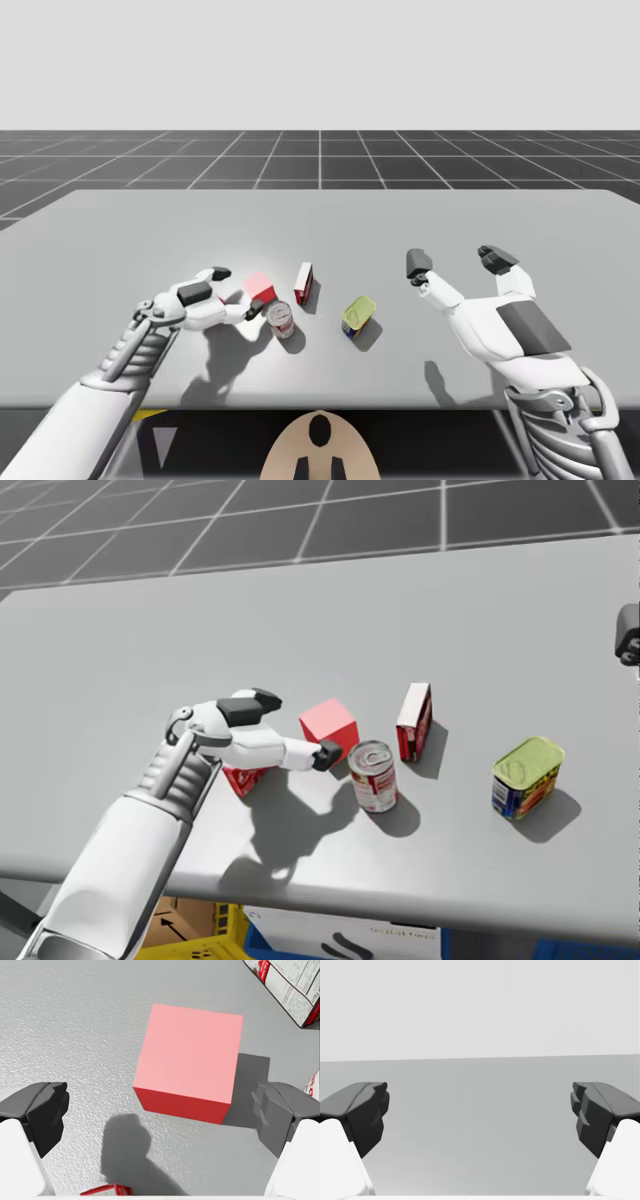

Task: Find the red cube and pick it up.

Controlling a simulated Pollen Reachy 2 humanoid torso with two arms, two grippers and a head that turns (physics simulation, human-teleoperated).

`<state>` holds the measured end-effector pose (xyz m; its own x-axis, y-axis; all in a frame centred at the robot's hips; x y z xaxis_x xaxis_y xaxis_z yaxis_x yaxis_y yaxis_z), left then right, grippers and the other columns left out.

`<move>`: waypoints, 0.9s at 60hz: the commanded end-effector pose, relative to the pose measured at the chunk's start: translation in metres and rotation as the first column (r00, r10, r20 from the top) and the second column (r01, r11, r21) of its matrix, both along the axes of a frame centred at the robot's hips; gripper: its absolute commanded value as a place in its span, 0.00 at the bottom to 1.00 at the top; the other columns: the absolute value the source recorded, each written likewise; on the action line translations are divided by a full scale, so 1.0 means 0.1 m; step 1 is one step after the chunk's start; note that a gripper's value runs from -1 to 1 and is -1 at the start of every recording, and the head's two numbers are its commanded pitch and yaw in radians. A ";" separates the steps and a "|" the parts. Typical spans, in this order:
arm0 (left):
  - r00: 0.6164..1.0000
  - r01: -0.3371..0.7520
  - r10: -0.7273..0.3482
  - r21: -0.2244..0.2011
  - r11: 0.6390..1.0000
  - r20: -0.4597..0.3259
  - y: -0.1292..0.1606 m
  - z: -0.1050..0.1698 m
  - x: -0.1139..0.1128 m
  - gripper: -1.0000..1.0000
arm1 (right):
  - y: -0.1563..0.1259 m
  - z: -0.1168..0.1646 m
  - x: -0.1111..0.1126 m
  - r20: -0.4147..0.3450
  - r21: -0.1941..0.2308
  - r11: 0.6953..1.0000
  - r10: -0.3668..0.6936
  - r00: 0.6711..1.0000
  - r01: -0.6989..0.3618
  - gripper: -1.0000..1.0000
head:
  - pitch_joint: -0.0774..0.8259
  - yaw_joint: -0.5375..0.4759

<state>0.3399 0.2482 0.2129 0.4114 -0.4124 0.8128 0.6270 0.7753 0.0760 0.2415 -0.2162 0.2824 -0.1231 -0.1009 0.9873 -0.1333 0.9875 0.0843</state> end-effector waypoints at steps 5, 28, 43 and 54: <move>0.999 0.026 -0.026 0.019 0.999 -0.023 -0.20 -0.12 0.14 0.00 | 0.01 -0.01 -0.01 -0.002 0.017 1.000 0.000 1.000 0.000 0.00 | 0.79 0.78; 0.998 0.020 -0.018 0.036 0.999 -0.056 -0.34 -0.26 0.29 0.00 | 0.01 0.00 -0.03 -0.004 0.023 1.000 -0.001 1.000 0.001 0.00 | 0.80 0.77; 0.997 0.039 -0.035 0.056 0.998 -0.072 -0.33 -0.33 0.22 1.00 | 0.01 0.00 -0.04 -0.004 0.024 1.000 -0.004 1.000 0.004 0.00 | 0.78 0.77; 0.997 0.044 -0.040 0.056 0.997 -0.072 -0.32 -0.34 0.21 1.00 | 0.01 0.00 -0.03 0.000 0.024 1.000 -0.007 1.000 0.007 0.00 | 0.69 0.76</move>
